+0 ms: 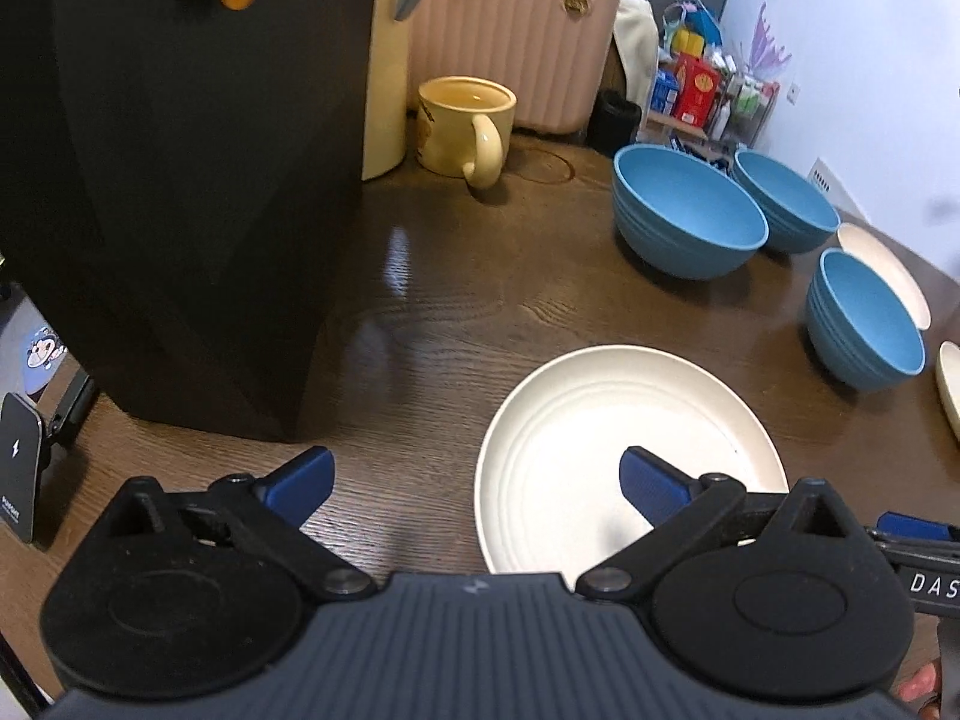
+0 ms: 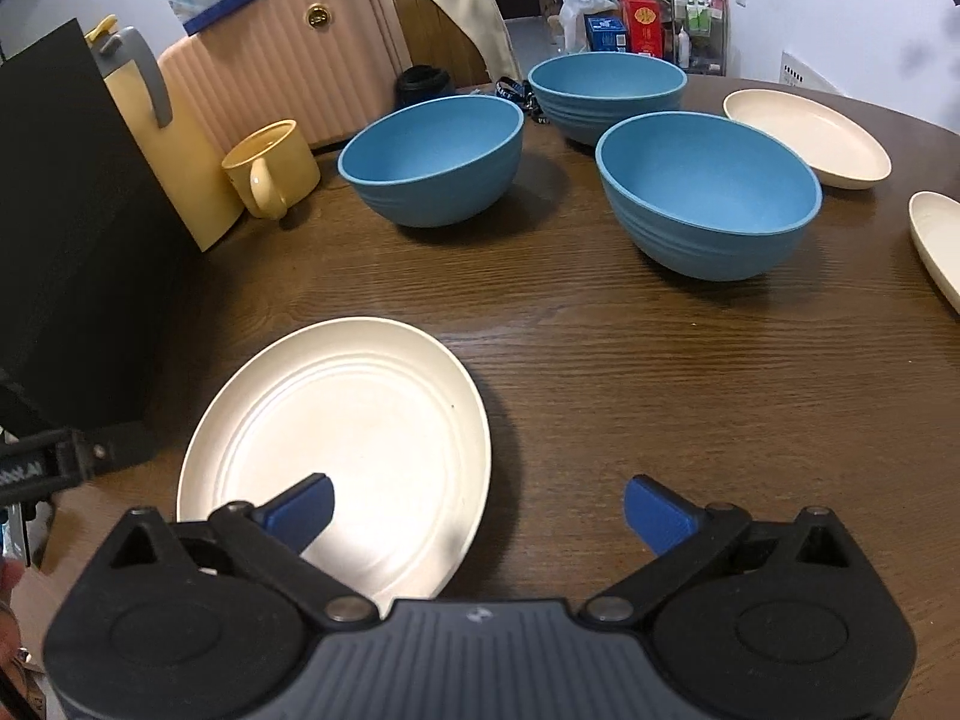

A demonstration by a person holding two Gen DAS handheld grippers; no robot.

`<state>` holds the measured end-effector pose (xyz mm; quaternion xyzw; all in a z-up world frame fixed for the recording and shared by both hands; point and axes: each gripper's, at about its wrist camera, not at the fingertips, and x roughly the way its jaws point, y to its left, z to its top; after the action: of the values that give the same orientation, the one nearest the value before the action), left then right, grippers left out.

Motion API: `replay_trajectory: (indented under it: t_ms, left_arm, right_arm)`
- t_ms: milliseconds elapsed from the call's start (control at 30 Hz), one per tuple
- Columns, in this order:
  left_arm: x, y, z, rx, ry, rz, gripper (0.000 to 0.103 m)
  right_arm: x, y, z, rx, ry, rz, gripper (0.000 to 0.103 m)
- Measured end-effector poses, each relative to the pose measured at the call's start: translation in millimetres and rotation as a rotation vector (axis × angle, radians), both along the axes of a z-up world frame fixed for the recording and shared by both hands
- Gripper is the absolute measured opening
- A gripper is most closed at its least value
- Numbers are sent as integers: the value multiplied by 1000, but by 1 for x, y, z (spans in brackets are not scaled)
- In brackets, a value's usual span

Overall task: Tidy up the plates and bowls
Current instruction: 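Lower and open the left tool on its plate while the right tool releases its plate, then move the left tool toward a plate by the water glass while the right tool follows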

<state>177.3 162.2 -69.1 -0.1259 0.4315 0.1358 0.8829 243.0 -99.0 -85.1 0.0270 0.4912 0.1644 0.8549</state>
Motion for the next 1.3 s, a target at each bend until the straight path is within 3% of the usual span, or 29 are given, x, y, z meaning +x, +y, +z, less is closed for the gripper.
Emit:
replay_trajectory:
  t_ms: [300, 833, 1300]
  left_arm:
    - [-2, 0, 4, -31, -37, -22, 103]
    - [12, -47, 12, -85, -94, -172, 103]
    - [33, -105, 19, -43, -78, -191, 103]
  right_arm:
    - [-8, -11, 6, -30, -14, -42, 103]
    - [-23, -69, 21, -99, -39, -217, 103]
    - [-11, -136, 24, -51, -49, -270, 103]
